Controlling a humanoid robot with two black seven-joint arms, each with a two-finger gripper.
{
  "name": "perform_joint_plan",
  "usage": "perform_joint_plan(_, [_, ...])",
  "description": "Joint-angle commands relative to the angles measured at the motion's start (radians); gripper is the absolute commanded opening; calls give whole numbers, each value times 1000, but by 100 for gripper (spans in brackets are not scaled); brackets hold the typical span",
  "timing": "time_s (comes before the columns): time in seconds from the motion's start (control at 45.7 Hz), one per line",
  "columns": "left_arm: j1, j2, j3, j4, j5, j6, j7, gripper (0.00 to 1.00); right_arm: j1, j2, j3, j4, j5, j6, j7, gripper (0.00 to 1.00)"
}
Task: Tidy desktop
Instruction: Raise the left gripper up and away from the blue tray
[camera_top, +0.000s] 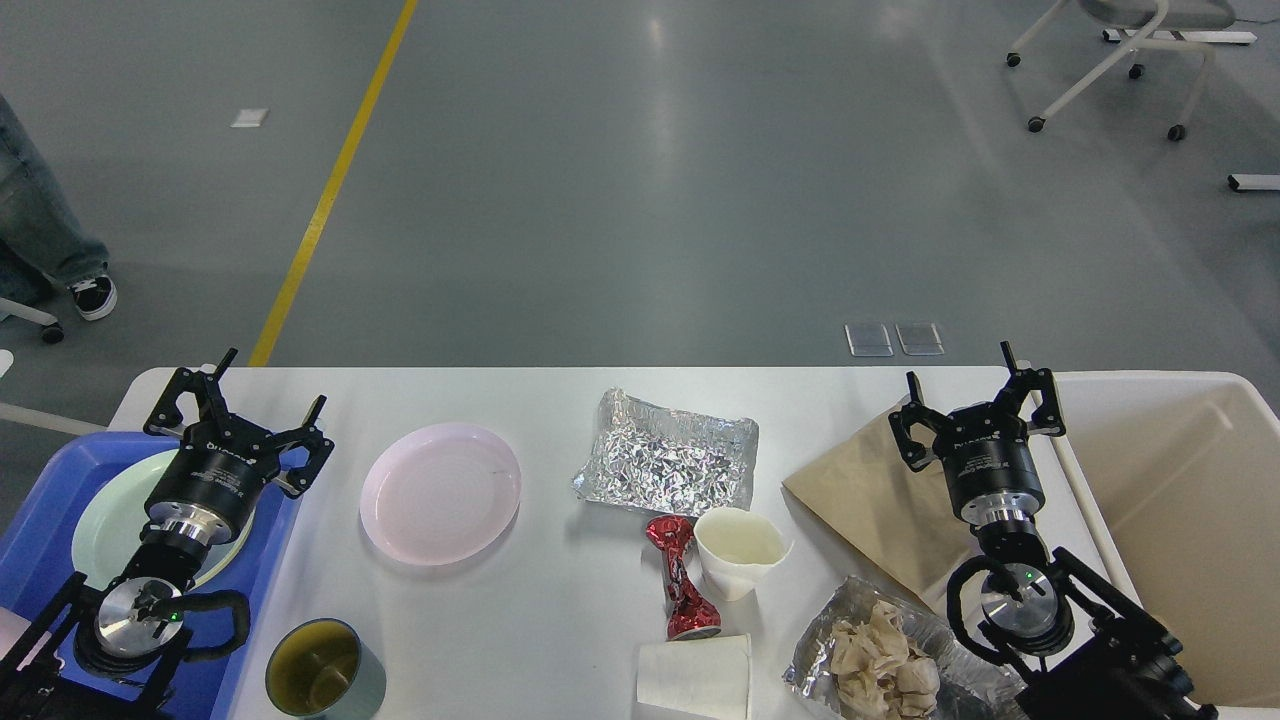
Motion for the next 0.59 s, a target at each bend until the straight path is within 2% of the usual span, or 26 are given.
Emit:
perform_joint_plan(0.0, [5, 8, -5, 0, -1, -11, -7, 96, 0, 0, 1, 0, 1, 0, 0, 100])
perform_joint_plan(0.088, [17, 8, -31, 0, -3, -25, -30, 97, 0, 0, -1, 0, 1, 0, 0, 100])
perform_joint_plan(0.329, [28, 51, -49, 1, -3, -31, -5, 96, 0, 0, 1, 0, -1, 0, 0, 100])
perform_joint_plan(0.46, [36, 91, -45, 1, -15, -29, -10, 96, 0, 0, -1, 0, -1, 0, 0, 100])
perform_joint_plan(0.569, [25, 169, 21, 20, -23, -20, -21, 96, 0, 0, 1, 0, -1, 0, 0, 100])
